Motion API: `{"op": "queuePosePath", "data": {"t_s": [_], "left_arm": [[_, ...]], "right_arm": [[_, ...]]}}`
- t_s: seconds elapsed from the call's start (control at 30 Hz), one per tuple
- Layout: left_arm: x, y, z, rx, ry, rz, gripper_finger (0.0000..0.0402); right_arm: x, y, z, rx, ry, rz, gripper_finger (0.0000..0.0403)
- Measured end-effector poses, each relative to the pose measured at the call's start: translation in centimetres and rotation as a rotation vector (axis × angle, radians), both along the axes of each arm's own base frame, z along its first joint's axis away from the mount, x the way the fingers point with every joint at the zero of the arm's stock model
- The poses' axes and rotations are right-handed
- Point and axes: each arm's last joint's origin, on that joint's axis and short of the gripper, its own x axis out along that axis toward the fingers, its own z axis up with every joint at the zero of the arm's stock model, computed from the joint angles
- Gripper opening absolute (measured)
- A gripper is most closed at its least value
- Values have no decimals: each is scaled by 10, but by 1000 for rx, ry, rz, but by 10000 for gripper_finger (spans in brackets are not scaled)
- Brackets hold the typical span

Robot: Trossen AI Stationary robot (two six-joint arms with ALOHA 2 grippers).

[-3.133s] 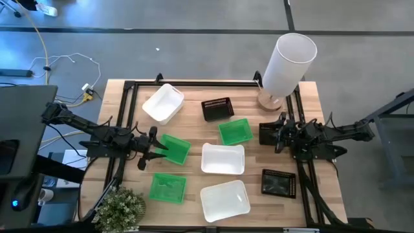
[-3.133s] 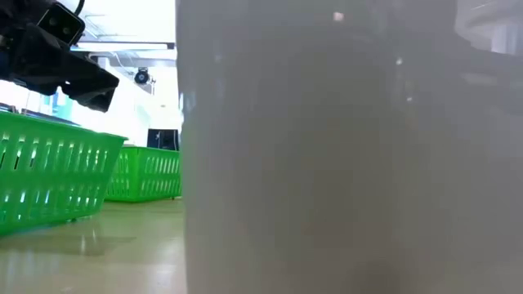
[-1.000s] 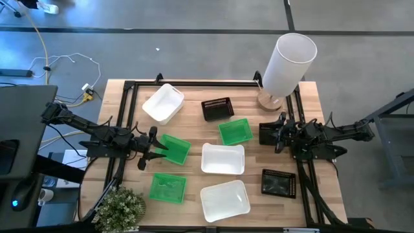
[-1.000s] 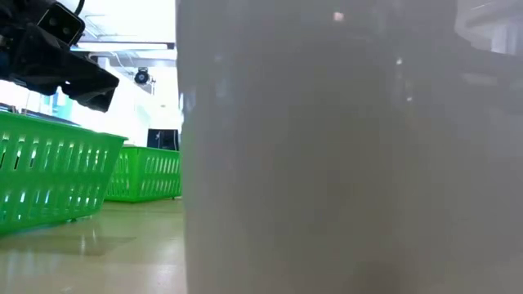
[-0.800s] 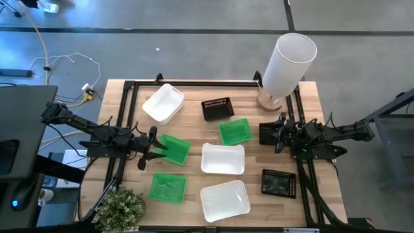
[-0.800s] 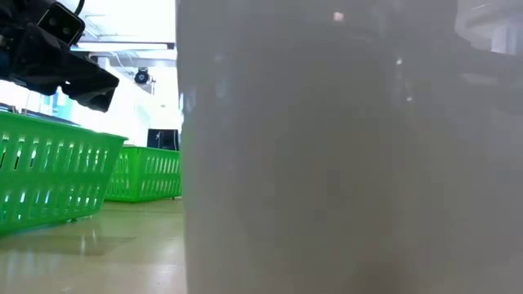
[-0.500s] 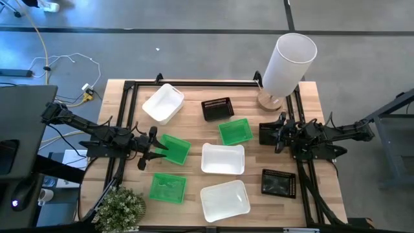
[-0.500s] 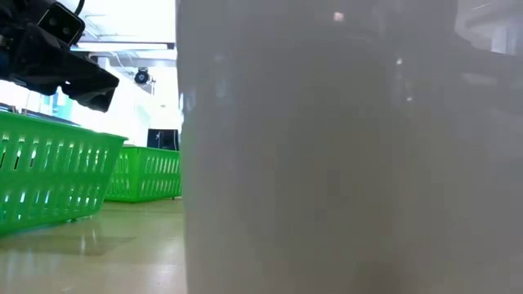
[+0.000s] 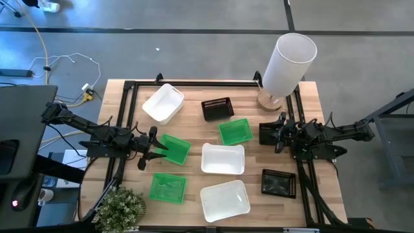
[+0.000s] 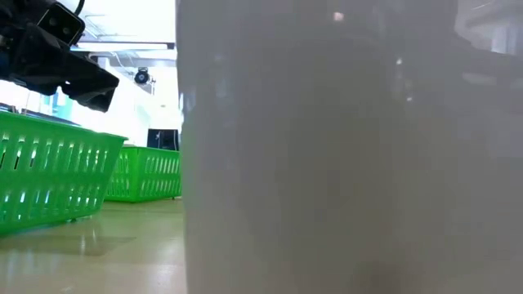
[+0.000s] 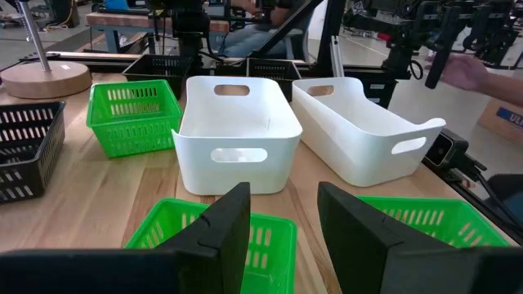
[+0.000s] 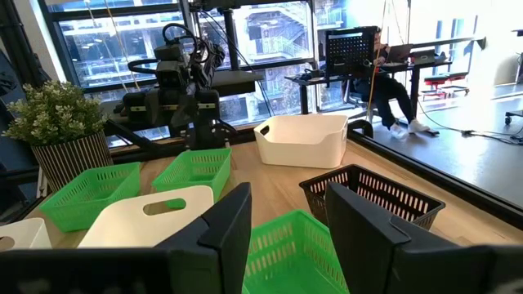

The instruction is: Stack baskets by color

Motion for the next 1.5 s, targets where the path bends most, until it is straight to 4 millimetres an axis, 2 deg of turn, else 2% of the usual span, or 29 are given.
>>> {"op": "queuePosePath", "data": {"t_s": [0.73, 0.93, 1.2, 1.4, 1.5], "left_arm": [[0, 0, 0, 0, 0, 0, 133], [0, 0, 0, -29, 2, 6, 133], [0, 0, 0, -62, 5, 12, 133], [0, 0, 0, -145, 12, 25, 133], [0, 0, 0, -145, 12, 25, 133]], "right_arm": [[0, 0, 0, 2, -1, 0, 147], [0, 1, 0, 101, -22, 32, 147], [0, 3, 0, 137, -27, 98, 147], [0, 5, 8, 173, -108, 178, 147], [-2, 5, 19, 173, -157, 189, 147]]}}
